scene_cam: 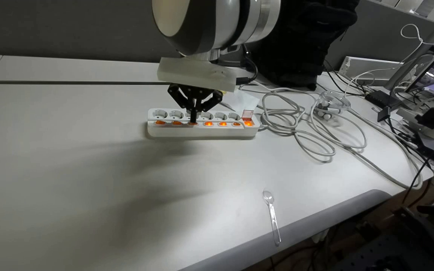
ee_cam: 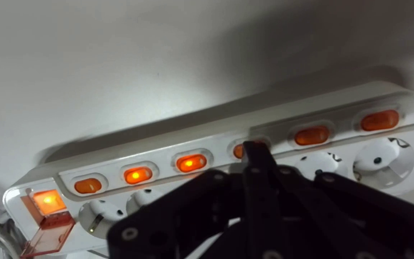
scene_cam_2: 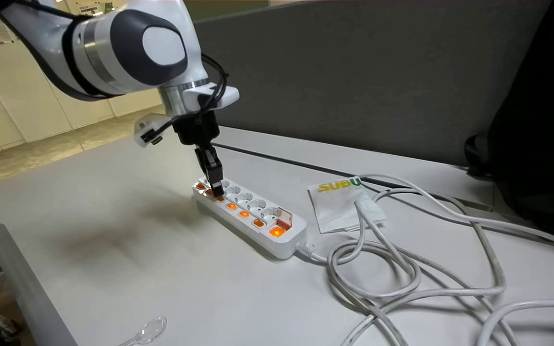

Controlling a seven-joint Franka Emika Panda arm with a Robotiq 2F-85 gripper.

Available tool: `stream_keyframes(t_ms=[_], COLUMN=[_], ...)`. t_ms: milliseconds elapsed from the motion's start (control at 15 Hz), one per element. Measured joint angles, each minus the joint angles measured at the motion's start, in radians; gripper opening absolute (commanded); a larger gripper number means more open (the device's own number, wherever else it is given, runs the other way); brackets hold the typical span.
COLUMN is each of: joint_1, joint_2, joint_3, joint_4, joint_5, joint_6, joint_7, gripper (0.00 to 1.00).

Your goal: Turn on the third switch from the left of the white adaptor.

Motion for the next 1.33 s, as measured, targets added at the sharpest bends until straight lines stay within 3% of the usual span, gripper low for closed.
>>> stream_keyframes(t_ms=[867,1333], joint_1=[0.015,0.068], joint_2=[0.018,0.038], joint_3=[-0.007,-0.05], joint_4=[0.012,0.043], joint_5=[0.032,0.034], joint_6=[0.001,-0.041], joint_7=[0.0,0.024], gripper=[0.0,0.0])
